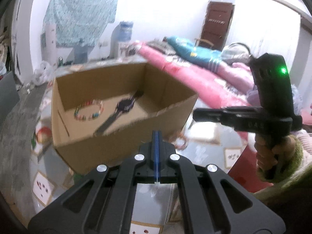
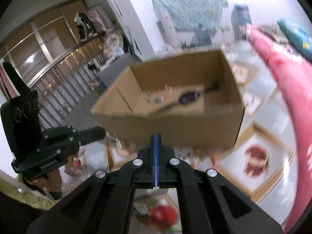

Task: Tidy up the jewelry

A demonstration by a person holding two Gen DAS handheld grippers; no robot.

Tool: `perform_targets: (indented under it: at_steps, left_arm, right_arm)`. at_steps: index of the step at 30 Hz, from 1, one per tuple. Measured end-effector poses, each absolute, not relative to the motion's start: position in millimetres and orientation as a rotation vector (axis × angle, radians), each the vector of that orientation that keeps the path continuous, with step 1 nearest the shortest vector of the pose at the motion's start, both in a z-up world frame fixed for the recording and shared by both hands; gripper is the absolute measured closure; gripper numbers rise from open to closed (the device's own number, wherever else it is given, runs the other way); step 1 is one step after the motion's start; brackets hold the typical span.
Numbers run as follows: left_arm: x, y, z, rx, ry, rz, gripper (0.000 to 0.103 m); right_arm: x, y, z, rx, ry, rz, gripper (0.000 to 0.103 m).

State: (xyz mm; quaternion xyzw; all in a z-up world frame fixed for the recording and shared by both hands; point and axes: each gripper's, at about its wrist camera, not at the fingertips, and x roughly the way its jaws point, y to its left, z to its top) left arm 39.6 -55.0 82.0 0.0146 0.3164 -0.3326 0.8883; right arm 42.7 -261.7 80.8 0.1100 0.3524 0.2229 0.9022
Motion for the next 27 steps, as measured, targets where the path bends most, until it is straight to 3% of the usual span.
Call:
perform_targets:
  at_steps: [10,27]
  left_arm:
    - [77,-52,134,0.01,0.57,-0.741,0.103]
    - [176,-71,61,0.01,0.843,-0.631,0.102]
  right_arm:
    - [89,-265,125,0.261,0.664,0.552,0.103]
    - [183,-262,70,0.251,0.871,0.51,0.103]
